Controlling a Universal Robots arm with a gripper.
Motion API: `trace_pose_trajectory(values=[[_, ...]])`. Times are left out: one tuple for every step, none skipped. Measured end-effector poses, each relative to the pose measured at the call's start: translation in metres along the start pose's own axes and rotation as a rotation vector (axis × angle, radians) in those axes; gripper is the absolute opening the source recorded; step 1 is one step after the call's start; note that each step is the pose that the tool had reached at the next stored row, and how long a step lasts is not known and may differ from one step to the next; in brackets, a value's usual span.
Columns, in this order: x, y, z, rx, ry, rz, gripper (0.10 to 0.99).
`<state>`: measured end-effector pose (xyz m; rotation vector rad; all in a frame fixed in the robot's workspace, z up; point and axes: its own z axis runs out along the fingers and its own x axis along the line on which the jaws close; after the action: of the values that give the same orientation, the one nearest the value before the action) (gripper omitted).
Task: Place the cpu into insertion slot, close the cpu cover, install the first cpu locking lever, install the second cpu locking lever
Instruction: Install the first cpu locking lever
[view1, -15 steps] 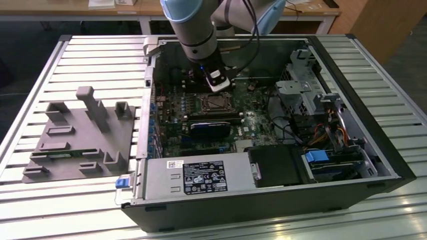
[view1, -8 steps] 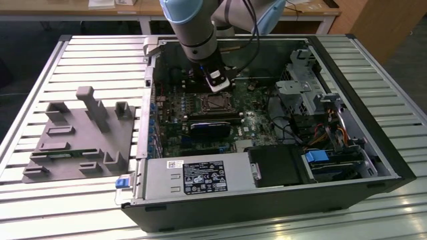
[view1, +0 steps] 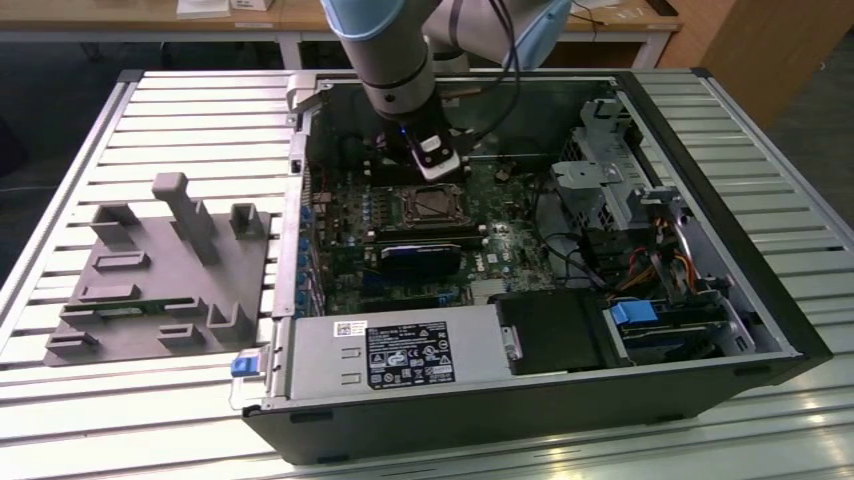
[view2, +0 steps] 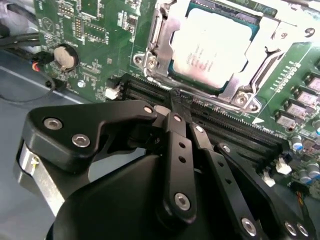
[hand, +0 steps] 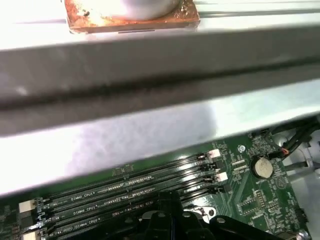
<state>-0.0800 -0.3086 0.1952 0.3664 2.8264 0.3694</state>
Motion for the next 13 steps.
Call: trace_pose_trajectory(values=[[-0.0005, 0.0006, -0.0021, 0.0, 0.0001, 0.0, 0.106], [-0.0009, 0.0011, -0.0037, 0.0, 0.0, 0.0, 0.106], [-0.0013, 0.0016, -0.0054, 0.001, -0.0002, 0.0, 0.106], [-0.0018, 0.0021, -0.0072, 0.003, -0.0006, -0.001, 0.106], [-0.0022, 0.0027, -0.0089, 0.006, -0.0013, -0.002, 0.106], [-0.0025, 0.0031, -0.0105, 0.009, -0.0022, -0.002, 0.106], [-0.0029, 0.0036, -0.0118, 0.014, -0.0033, -0.003, 0.106], [-0.0031, 0.0038, -0.0125, 0.018, -0.0047, -0.004, 0.106], [-0.0031, 0.0039, -0.0127, 0.022, -0.0057, -0.004, 0.106], [-0.0032, 0.0039, -0.0128, 0.025, -0.0062, -0.005, 0.106], [-0.0032, 0.0038, -0.0128, 0.026, -0.0064, -0.005, 0.106], [-0.0032, 0.0038, -0.0128, 0.026, -0.0065, -0.006, 0.106], [-0.0031, 0.0038, -0.0129, 0.026, -0.0065, -0.005, 0.106]])
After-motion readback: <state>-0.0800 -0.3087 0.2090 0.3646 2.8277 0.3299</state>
